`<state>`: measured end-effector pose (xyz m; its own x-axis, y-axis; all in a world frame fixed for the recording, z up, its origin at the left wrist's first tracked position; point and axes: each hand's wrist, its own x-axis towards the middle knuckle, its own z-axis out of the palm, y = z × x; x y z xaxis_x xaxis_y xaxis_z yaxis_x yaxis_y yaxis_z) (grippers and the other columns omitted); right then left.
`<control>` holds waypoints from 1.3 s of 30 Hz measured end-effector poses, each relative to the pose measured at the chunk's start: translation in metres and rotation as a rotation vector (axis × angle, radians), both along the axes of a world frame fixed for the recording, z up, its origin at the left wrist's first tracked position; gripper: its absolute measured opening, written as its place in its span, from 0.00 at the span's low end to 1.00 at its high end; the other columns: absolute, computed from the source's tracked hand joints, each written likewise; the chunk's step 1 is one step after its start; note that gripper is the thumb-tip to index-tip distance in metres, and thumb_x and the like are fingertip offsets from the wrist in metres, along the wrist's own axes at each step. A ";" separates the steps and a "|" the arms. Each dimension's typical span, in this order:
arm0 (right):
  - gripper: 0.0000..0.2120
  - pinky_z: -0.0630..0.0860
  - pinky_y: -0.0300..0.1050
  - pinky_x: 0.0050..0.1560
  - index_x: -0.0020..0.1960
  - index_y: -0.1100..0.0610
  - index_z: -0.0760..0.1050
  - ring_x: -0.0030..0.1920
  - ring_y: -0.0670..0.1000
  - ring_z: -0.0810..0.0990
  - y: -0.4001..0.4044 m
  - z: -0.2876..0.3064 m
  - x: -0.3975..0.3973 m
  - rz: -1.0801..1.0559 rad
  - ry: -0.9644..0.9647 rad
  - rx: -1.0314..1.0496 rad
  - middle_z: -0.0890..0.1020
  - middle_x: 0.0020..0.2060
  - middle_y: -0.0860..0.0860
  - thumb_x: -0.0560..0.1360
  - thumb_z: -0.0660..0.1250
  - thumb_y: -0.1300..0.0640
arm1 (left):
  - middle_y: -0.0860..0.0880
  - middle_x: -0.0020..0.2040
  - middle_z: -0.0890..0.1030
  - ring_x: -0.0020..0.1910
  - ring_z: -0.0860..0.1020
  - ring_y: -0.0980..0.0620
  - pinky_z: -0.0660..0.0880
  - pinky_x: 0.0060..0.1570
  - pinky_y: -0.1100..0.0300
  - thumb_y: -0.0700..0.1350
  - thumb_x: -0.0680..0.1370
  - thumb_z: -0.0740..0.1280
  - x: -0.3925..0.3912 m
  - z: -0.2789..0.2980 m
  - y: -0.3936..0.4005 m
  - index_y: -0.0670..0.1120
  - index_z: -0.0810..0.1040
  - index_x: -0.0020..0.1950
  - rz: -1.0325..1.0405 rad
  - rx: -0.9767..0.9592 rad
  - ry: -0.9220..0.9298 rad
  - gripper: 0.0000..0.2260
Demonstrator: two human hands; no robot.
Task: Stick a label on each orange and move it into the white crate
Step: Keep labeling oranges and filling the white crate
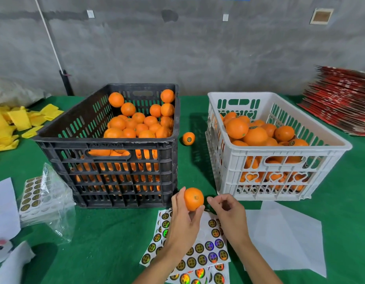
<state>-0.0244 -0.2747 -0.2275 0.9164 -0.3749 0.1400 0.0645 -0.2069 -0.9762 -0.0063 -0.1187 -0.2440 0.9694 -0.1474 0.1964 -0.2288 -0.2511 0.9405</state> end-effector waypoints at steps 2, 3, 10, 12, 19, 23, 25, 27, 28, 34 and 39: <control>0.06 0.79 0.42 0.44 0.43 0.47 0.81 0.41 0.50 0.80 0.006 0.007 0.004 -0.029 -0.061 0.036 0.83 0.38 0.49 0.75 0.76 0.49 | 0.62 0.70 0.59 0.60 0.76 0.69 0.73 0.53 0.77 0.60 0.81 0.65 -0.001 0.000 0.000 0.59 0.53 0.80 -0.014 0.035 -0.017 0.32; 0.05 0.79 0.41 0.44 0.44 0.48 0.81 0.40 0.49 0.79 0.009 0.011 0.005 -0.023 -0.083 0.053 0.83 0.38 0.49 0.75 0.77 0.49 | 0.63 0.70 0.59 0.60 0.75 0.71 0.73 0.53 0.77 0.60 0.80 0.65 -0.001 0.000 0.000 0.59 0.53 0.80 -0.022 0.052 -0.024 0.32; 0.07 0.78 0.46 0.48 0.43 0.51 0.83 0.42 0.50 0.77 0.025 0.016 0.002 0.164 -0.028 0.119 0.81 0.41 0.53 0.71 0.81 0.54 | 0.71 0.69 0.56 0.61 0.72 0.74 0.73 0.50 0.77 0.47 0.82 0.68 0.002 -0.006 0.001 0.61 0.52 0.79 -0.032 0.124 -0.024 0.32; 0.10 0.76 0.39 0.46 0.46 0.47 0.84 0.41 0.45 0.77 0.025 0.015 -0.003 0.163 -0.021 0.039 0.79 0.43 0.46 0.68 0.82 0.48 | 0.73 0.69 0.55 0.61 0.72 0.74 0.74 0.49 0.77 0.45 0.81 0.68 0.004 -0.008 0.002 0.63 0.52 0.78 -0.026 0.135 -0.015 0.33; 0.14 0.72 0.35 0.62 0.58 0.42 0.77 0.65 0.44 0.75 0.023 0.036 -0.012 0.068 -0.199 -0.370 0.76 0.61 0.38 0.75 0.75 0.45 | 0.63 0.68 0.63 0.61 0.81 0.55 0.81 0.58 0.57 0.41 0.80 0.71 0.012 0.016 -0.005 0.66 0.61 0.73 0.008 -0.086 -0.013 0.31; 0.18 0.71 0.37 0.68 0.69 0.47 0.77 0.69 0.38 0.71 0.019 0.086 -0.002 -0.028 -0.305 -0.650 0.74 0.69 0.38 0.81 0.68 0.44 | 0.66 0.66 0.65 0.62 0.79 0.57 0.79 0.61 0.56 0.47 0.81 0.71 0.027 0.074 -0.019 0.62 0.61 0.77 0.043 -0.147 -0.143 0.29; 0.19 0.72 0.42 0.70 0.71 0.53 0.77 0.69 0.43 0.74 0.015 0.116 0.006 -0.105 -0.404 -0.728 0.78 0.68 0.44 0.82 0.68 0.49 | 0.68 0.66 0.64 0.64 0.77 0.60 0.76 0.62 0.64 0.46 0.81 0.70 0.037 0.111 -0.031 0.59 0.61 0.78 0.046 -0.163 -0.236 0.29; 0.19 0.72 0.47 0.71 0.71 0.57 0.77 0.69 0.48 0.76 0.005 0.149 0.016 -0.188 -0.462 -0.758 0.79 0.68 0.49 0.82 0.68 0.53 | 0.69 0.66 0.64 0.64 0.75 0.64 0.74 0.61 0.72 0.46 0.81 0.70 0.048 0.147 -0.048 0.58 0.62 0.78 0.042 -0.167 -0.309 0.28; 0.18 0.72 0.48 0.72 0.72 0.57 0.76 0.69 0.49 0.76 -0.002 0.165 0.020 -0.223 -0.463 -0.766 0.79 0.69 0.50 0.83 0.66 0.53 | 0.70 0.65 0.64 0.64 0.74 0.66 0.72 0.59 0.74 0.46 0.81 0.70 0.054 0.165 -0.057 0.59 0.62 0.77 0.035 -0.168 -0.342 0.28; 0.24 0.52 0.47 0.82 0.79 0.55 0.66 0.80 0.50 0.60 -0.043 0.227 0.041 -0.424 -0.276 -0.830 0.67 0.79 0.51 0.87 0.51 0.48 | 0.55 0.75 0.65 0.72 0.70 0.57 0.68 0.74 0.55 0.50 0.85 0.63 0.083 0.240 -0.123 0.54 0.56 0.83 -0.077 0.019 -0.342 0.29; 0.23 0.48 0.46 0.82 0.77 0.53 0.70 0.81 0.50 0.57 -0.049 0.236 0.048 -0.410 -0.278 -0.943 0.65 0.79 0.51 0.86 0.50 0.48 | 0.47 0.82 0.61 0.79 0.62 0.49 0.59 0.79 0.55 0.43 0.86 0.58 0.108 0.256 -0.121 0.48 0.59 0.83 -0.235 0.284 -0.376 0.24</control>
